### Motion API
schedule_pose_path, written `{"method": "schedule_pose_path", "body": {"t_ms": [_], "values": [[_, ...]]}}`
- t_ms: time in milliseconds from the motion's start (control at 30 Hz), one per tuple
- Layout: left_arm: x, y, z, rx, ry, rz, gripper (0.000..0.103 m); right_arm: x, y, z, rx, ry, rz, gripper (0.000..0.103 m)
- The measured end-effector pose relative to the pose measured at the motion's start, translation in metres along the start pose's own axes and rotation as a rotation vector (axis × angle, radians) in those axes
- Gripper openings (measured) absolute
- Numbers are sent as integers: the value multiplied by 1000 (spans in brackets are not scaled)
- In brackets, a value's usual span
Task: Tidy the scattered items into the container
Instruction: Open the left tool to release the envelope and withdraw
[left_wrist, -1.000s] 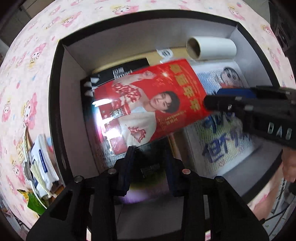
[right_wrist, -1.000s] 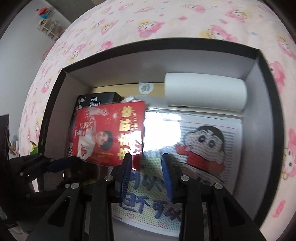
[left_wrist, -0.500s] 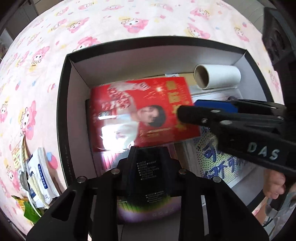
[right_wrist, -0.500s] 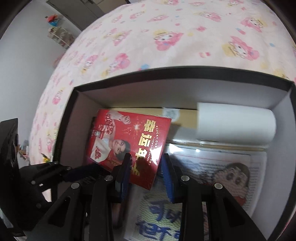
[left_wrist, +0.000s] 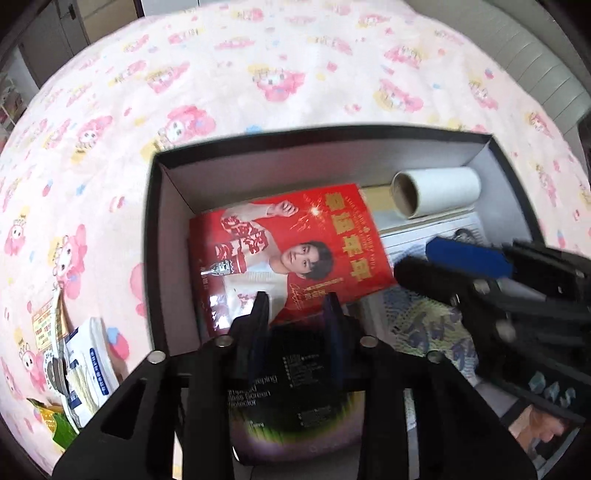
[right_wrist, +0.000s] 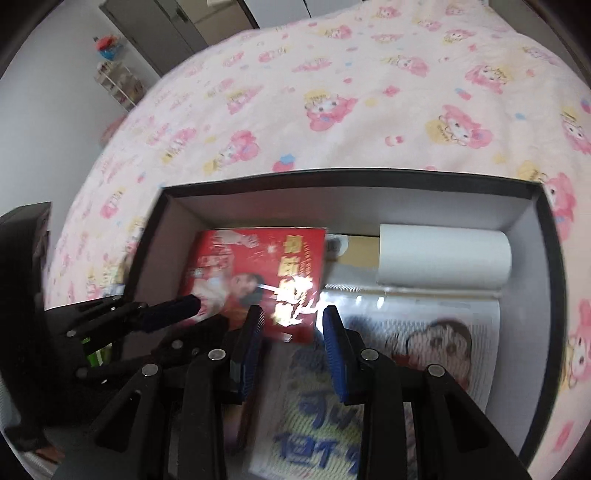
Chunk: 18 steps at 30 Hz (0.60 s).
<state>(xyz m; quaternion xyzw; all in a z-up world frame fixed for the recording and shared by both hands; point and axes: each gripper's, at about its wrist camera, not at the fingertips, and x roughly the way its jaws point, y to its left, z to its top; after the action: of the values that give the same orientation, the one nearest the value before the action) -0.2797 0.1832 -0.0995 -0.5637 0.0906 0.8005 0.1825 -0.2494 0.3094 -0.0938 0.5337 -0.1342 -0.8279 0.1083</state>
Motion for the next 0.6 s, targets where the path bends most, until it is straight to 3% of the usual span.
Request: {"method": "schedule_pose_path", "body": {"t_ms": [167, 267, 333, 600], "values": [[-42, -19, -15, 45, -100, 44, 37, -39, 21, -19, -22, -97, -49, 36], [-69, -30, -27, 58, -154, 56, 43, -67, 36, -33, -35, -176, -103, 36], [-85, -39, -54, 75, -184, 75, 43, -82, 46, -44, -33, -209, -112, 36], [-119, -55, -97, 102, -248, 77, 45, -126, 71, -89, -38, -297, -145, 41]]}}
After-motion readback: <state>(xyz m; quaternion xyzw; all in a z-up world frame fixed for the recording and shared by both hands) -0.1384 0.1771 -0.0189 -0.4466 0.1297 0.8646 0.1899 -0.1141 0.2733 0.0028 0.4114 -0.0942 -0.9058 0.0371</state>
